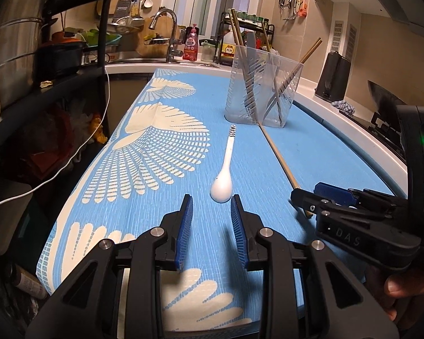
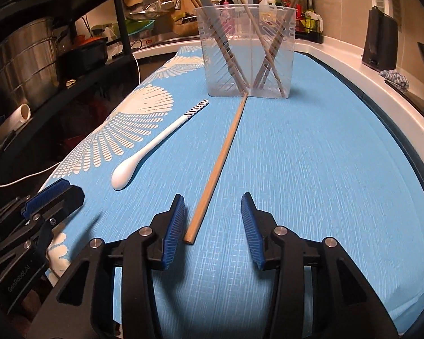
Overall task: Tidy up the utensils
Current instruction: 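Grasp the last wooden chopstick with the right tool while the left tool moves to the spoon, then close the left tool on the white spoon while the right tool holds its chopstick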
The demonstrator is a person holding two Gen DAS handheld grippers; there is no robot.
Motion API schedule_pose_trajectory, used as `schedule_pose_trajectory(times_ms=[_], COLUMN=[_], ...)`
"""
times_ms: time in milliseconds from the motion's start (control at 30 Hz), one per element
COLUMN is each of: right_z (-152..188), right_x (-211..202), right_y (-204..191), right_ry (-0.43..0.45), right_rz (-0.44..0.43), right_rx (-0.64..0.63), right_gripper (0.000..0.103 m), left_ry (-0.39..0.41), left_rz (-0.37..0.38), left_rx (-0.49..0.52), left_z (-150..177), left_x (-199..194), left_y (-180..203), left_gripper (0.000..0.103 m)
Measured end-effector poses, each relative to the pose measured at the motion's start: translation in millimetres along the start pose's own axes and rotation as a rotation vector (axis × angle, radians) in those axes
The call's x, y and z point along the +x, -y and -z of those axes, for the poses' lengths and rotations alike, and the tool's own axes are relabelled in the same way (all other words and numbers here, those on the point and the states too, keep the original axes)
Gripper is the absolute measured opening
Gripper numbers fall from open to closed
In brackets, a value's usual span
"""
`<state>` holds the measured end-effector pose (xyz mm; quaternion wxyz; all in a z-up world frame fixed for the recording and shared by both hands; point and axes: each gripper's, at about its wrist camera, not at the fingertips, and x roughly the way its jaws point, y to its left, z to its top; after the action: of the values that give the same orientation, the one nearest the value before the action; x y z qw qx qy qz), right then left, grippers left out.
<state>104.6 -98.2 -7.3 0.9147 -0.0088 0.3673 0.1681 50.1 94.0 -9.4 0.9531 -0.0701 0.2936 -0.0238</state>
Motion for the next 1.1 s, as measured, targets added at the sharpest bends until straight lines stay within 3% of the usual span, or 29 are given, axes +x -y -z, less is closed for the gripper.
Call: schedule_pose_trajectory(times_ms=[67,233,400,700,767,833,900,1100], right_z=[0.2,2.4,5.9,20.8,22.3,23.6,24.5,26.7], right_x=[1.2,-3.2,-13.0,-25.0,-26.7,-27.6,-27.7,-30.0], right_y=[-2.7,4.2,19.4,61.7,67.7,70.9,71.7,73.3], right_ry=[-0.001,0.002,0.010,0.007,0.011,0.015,0.019,0.024], right_rz=[0.030,0.064,0.075,0.101,0.101,0.098,0.092,0.082], right_rx=[-0.013,0.005,0.032,0.095,0.103,0.105,0.102,0.107], right_gripper=[0.039,0.008,0.007,0.007,0.007,0.007,0.007,0.007], left_ry=[-0.006,-0.020,-0.067,-0.114,-0.110,-0.107,-0.105,-0.101], left_rz=[0.000,-0.008,-0.041,-0.099,-0.112,-0.118,-0.103,-0.056], left_rx=[-0.002,-0.005,0.005,0.059,0.066,0.078,0.080,0.081], left_z=[-2.6,-10.9,-16.5,-14.5,-14.9,-15.4,-15.1,-4.4], left_x=[4.4,18.4,37.7,56.3,56.8,56.7,56.2,43.0], left_y=[1.4,6.7,14.9,33.5,37.4,41.6,44.4,55.2], left_gripper=[0.035,0.047,0.056,0.057,0.054,0.033,0.023,0.022])
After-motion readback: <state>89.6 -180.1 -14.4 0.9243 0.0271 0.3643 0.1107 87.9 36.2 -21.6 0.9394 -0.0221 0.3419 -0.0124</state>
